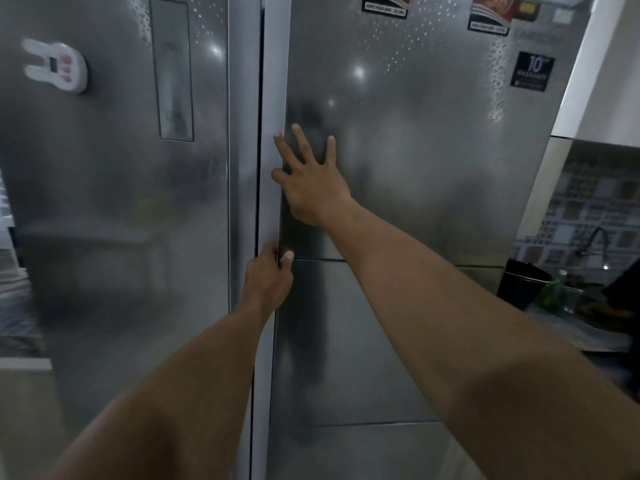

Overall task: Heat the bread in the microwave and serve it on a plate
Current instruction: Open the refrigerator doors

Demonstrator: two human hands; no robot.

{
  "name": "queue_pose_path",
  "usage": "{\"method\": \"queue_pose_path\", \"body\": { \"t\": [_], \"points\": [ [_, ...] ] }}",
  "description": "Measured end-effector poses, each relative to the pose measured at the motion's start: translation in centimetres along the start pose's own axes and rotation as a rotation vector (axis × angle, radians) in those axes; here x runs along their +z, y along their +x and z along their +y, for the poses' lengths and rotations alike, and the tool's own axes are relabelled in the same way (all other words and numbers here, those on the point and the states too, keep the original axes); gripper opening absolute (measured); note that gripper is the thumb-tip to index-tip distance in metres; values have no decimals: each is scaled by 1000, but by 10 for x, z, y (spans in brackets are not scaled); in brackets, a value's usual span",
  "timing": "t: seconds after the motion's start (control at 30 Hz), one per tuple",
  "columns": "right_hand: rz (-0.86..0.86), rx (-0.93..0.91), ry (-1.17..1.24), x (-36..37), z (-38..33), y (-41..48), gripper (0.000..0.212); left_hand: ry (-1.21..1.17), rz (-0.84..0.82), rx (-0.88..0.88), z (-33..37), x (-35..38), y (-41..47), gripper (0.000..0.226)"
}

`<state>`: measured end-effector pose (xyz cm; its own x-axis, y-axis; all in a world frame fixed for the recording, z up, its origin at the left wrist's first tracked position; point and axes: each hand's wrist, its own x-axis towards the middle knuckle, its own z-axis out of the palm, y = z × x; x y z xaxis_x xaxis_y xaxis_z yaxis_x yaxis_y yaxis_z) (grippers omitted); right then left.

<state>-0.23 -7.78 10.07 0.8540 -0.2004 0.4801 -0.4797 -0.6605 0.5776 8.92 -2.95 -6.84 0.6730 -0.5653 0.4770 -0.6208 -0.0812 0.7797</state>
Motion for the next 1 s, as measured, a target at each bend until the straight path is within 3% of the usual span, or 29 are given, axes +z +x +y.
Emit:
{"method": "queue_pose_path", "body": {
  "t": [0.2, 0.37, 0.63, 0.77, 0.8, 0.9, 1.0],
  "points": [
    [22, -27, 48, -18, 1, -29, 49, 31, 26, -12, 20, -11, -37, 27],
    [44, -30, 149, -45, 3, -71, 37, 85, 6, -59, 53, -22, -84, 29],
    [40, -22, 172, -98, 16, -164, 55, 569, 93, 99, 102, -50, -172, 50],
    [57, 41, 120, -119, 19, -206, 58, 379, 329, 172, 128, -61, -200, 23],
    [63, 62, 118, -124, 20, -215, 58, 323, 353, 181, 133, -62, -203, 28],
    [123, 129, 126, -139, 22, -242, 55, 244, 259, 246, 145, -66, -207, 59],
    [204, 268, 227, -153, 18, -262, 53, 278, 99, 371, 153, -65, -220, 69]
  ]
}}
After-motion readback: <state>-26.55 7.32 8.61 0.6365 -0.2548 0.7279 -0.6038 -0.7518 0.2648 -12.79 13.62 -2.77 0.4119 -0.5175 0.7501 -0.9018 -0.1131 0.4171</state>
